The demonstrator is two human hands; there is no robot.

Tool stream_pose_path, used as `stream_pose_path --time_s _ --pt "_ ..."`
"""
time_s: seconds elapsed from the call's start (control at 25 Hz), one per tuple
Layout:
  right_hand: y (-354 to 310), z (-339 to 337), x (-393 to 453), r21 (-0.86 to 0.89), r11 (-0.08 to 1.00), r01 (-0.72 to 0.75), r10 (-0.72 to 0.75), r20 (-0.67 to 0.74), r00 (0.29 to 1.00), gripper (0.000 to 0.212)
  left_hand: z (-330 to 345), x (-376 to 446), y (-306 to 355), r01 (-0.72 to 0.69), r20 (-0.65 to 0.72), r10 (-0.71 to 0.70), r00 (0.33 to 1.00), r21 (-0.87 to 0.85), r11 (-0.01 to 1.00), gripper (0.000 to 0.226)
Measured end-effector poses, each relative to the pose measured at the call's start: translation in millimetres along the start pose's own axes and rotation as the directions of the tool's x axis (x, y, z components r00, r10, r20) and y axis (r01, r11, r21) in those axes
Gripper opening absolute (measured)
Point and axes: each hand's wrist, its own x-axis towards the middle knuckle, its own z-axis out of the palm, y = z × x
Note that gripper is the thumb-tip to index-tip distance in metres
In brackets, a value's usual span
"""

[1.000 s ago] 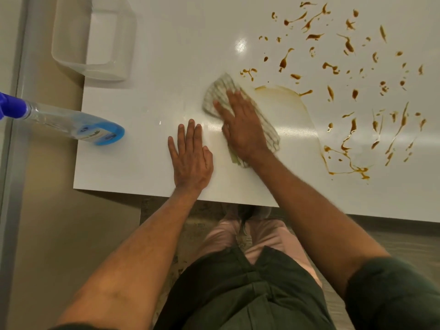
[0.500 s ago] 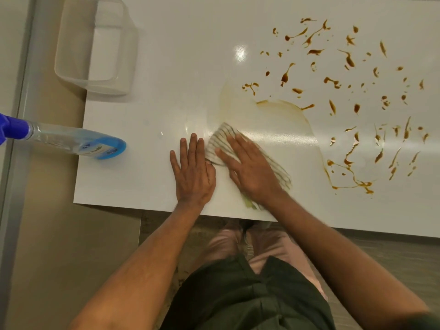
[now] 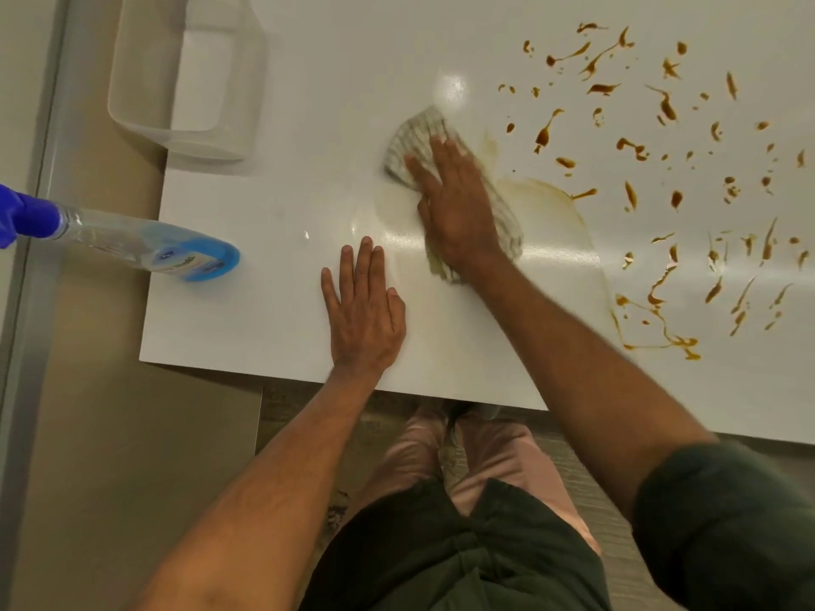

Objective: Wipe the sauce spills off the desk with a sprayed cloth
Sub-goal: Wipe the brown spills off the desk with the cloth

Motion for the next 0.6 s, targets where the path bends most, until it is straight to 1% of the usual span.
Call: stream_pose_path --time_s 0.08,0.16,0.24,0.28,0.36,0.44,0.52,0.6 --pt "-9 11 -81 0.005 0.999 0.05 -0.05 0.053 0.997 0.063 -5 0 0 0.003 0.021 -0.002 1.0 -0.024 1.0 0.066" --pt "3 16 -163 -0.084 0.991 0.103 -0.093 0.115 0.989 0.066 -6 0 0 -0.003 0.037 0.004 0.999 -0.031 1.0 0.068" --pt "28 14 -216 -0.169 0.976 0.136 -0.111 0.146 0.983 0.07 -6 0 0 -0.001 0.039 0.002 0.999 -0.023 1.0 0.069" --pt "37 12 -228 -0.191 0.974 0.123 -0.094 0.154 0.984 0.071 -6 0 0 -0.001 0.043 0.001 0.999 -0.017 1.0 0.068" --pt "37 13 -226 -0.21 0.972 0.105 -0.072 0.159 0.985 0.07 -5 0 1 -0.005 0.049 0.005 0.999 -0.004 1.0 0.068" --pt "20 20 -200 -0.184 0.972 0.145 -0.115 0.163 0.98 0.067 -6 1 0 -0.009 0.046 0.01 0.999 -0.008 1.0 0.068" --pt "5 24 -158 -0.129 0.973 0.191 -0.172 0.145 0.974 0.064 -4 1 -1 -0.013 0.031 0.013 0.999 -0.023 1.0 0.068" --pt "-5 26 -99 -0.08 0.972 0.221 -0.214 0.094 0.972 0.058 -3 1 0 0.009 -0.012 -0.01 1.0 -0.038 0.999 0.067"
